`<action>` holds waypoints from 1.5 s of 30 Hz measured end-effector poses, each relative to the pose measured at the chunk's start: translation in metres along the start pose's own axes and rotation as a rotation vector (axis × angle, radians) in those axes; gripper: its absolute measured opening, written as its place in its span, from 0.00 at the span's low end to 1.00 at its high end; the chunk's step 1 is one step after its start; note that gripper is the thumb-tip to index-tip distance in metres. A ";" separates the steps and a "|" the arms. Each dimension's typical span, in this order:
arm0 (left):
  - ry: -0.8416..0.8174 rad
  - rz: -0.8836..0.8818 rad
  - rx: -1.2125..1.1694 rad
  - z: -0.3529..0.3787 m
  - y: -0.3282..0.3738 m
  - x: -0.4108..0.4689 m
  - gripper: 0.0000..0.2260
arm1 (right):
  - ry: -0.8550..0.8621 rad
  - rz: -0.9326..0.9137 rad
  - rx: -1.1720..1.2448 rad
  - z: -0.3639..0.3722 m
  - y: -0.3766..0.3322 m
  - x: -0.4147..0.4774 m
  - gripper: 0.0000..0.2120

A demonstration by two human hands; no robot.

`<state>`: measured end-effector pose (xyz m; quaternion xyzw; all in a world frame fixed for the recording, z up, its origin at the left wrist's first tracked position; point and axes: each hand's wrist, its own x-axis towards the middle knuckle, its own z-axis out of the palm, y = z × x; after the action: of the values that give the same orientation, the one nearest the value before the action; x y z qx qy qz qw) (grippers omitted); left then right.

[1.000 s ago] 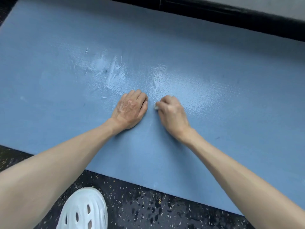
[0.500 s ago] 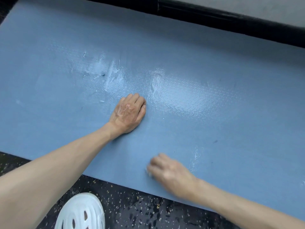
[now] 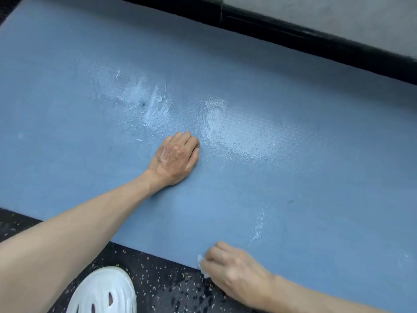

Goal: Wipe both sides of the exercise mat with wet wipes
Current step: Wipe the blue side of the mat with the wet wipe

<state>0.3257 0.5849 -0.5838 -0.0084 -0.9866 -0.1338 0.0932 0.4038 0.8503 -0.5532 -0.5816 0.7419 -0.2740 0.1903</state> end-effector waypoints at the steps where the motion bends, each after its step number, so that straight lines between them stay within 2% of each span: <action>1: 0.005 0.002 -0.005 0.000 0.000 -0.001 0.10 | -0.027 -0.010 0.044 0.002 -0.001 -0.007 0.03; 4: 0.006 0.012 -0.008 -0.001 0.001 -0.001 0.10 | 0.006 -0.029 0.002 -0.011 0.025 0.020 0.03; 6: 0.001 0.015 -0.010 -0.002 0.003 0.001 0.10 | 0.125 0.018 -0.092 -0.030 0.058 0.060 0.04; 9: 0.003 0.013 -0.016 -0.003 0.003 0.002 0.09 | 0.430 0.310 -0.236 -0.072 0.114 0.118 0.05; 11: 0.008 0.014 -0.022 -0.004 0.003 0.001 0.09 | 0.527 0.493 -0.257 -0.096 0.135 0.138 0.05; 13: 0.007 0.011 -0.018 -0.005 0.003 0.001 0.09 | 0.501 0.539 -0.243 -0.098 0.134 0.139 0.05; 16: 0.001 0.009 0.001 -0.004 0.002 0.002 0.10 | 0.382 0.360 -0.223 -0.069 0.099 0.100 0.10; 18: 0.000 0.008 0.004 -0.003 0.002 0.002 0.10 | 0.241 0.242 -0.119 -0.044 0.061 0.055 0.14; 21: -0.004 0.009 0.004 -0.003 0.001 0.001 0.10 | 0.031 0.088 -0.034 -0.022 0.022 0.000 0.07; 24: -0.006 0.014 0.003 -0.004 0.002 0.001 0.10 | -0.066 -0.088 -0.101 -0.026 0.036 0.002 0.05; 27: -0.014 0.014 0.000 -0.004 0.003 0.003 0.09 | 0.058 -0.109 -0.232 -0.047 0.078 0.054 0.07; 29: -0.016 0.007 0.001 -0.004 0.002 0.003 0.10 | 0.252 0.040 -0.320 -0.070 0.116 0.099 0.08; 31: -0.016 -0.003 -0.007 -0.003 0.001 0.002 0.10 | 0.402 0.265 -0.360 -0.100 0.148 0.139 0.07; 33: -0.011 -0.005 -0.015 -0.003 0.001 0.002 0.10 | 0.455 0.454 -0.331 -0.120 0.164 0.162 0.06; 35: -0.001 0.000 -0.014 -0.003 0.000 0.003 0.10 | 0.448 0.500 -0.307 -0.119 0.160 0.166 0.08; 38: 0.015 0.015 -0.010 -0.002 -0.001 0.004 0.10 | 0.350 0.324 -0.294 -0.089 0.124 0.127 0.12; 41: 0.032 0.031 -0.034 0.001 -0.003 0.007 0.10 | 0.146 0.115 -0.197 -0.060 0.077 0.066 0.12; 43: 0.041 0.040 -0.068 0.001 -0.004 0.016 0.10 | 0.054 0.009 -0.219 -0.055 0.071 0.048 0.11; 45: 0.061 0.027 -0.103 -0.001 -0.006 0.032 0.11 | 0.058 -0.040 -0.257 -0.063 0.088 0.061 0.10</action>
<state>0.2937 0.5787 -0.5789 -0.0224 -0.9749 -0.1832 0.1243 0.2841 0.8177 -0.5571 -0.6079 0.7642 -0.1972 0.0873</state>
